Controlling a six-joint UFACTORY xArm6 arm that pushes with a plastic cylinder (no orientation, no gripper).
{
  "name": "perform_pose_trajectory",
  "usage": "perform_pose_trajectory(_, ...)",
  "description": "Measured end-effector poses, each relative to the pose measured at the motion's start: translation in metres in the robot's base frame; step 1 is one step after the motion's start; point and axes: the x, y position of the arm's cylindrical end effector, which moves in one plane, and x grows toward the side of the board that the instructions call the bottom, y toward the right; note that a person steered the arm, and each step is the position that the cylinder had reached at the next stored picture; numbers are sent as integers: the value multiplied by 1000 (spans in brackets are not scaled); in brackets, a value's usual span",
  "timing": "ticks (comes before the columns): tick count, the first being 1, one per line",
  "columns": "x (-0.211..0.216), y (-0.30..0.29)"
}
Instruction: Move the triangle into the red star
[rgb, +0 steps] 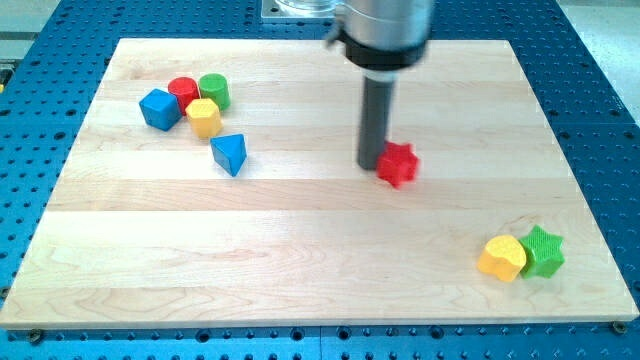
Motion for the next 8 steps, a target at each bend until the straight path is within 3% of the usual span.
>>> perform_pose_trajectory(1,-15,-17)
perform_pose_trajectory(2,16,48)
perform_pose_trajectory(3,63,68)
perform_pose_trajectory(4,68,68)
perform_pose_trajectory(6,57,-135)
perform_pose_trajectory(7,29,-217)
perform_pose_trajectory(8,4,-194)
